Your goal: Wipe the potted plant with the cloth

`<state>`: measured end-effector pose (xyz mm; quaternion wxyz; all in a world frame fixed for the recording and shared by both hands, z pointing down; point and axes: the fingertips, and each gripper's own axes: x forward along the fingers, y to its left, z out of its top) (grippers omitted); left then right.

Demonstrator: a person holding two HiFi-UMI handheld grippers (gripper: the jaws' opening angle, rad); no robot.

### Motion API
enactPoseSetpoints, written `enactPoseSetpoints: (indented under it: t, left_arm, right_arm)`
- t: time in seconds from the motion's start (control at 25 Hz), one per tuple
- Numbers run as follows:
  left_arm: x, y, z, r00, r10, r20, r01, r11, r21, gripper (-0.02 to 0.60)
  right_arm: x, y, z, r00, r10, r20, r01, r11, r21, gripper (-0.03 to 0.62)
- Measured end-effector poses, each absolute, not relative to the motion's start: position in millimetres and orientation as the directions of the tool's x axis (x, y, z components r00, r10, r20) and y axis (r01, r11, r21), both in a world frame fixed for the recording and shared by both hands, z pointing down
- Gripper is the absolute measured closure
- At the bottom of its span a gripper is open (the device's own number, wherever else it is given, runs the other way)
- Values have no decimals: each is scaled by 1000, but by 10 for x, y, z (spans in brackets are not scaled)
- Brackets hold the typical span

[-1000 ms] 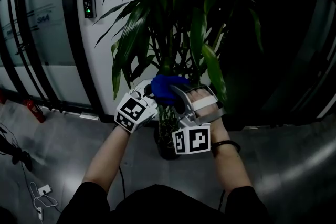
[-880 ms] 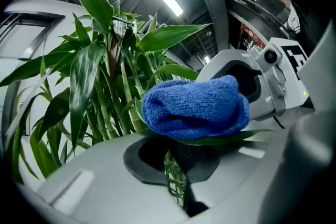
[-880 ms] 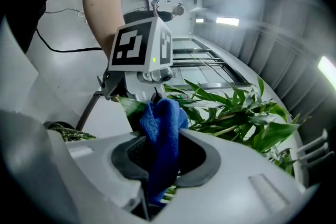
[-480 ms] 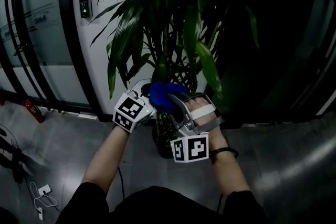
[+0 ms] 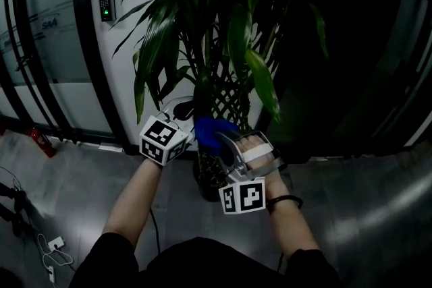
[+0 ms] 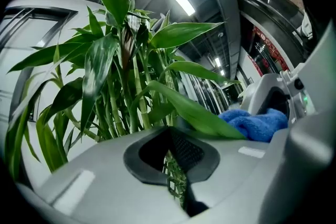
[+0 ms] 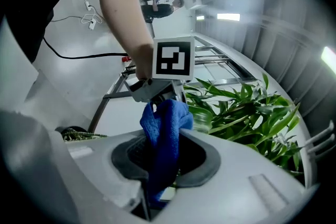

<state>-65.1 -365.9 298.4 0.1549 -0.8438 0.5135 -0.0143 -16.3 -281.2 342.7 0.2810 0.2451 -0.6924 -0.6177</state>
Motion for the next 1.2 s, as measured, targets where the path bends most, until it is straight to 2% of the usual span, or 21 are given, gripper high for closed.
enactPoseSetpoints:
  t: [0.28,0.48,0.72,0.96,1.08,1.2]
  left_arm:
    - [-707,-3564,3094,439,-889,-128,-882,-399,-249,575]
    - [-711,-3450,3387,419,-904,-79,-891,-393,-227,575]
    - [-878,-3211,3606,340,-938,-67,-927,-322,-191,575]
    - [-1168,-2553,3742,200,-976,-82,-974,-189,-128,575]
    - [-1357,-2281,3792,138,-987,-76,-985,-129,-116,575]
    - [-1539,-2024,3838,67,-994,-84,-994,-59,-93,575]
  right_arm:
    - [-53,-2747,3836,-726,-668,163,23,213,977,507]
    - [58,-2772,4087,-736,-646,203,-4,304,953,507]
    - [148,-2827,4056,-781,-605,156,-167,443,881,507]
    - [108,-2623,4032,-851,-516,100,-309,646,698,507]
    - [0,-2599,4095,-883,-461,87,-328,739,588,507]
    - [-146,-2528,4166,-907,-414,76,-308,775,551,507]
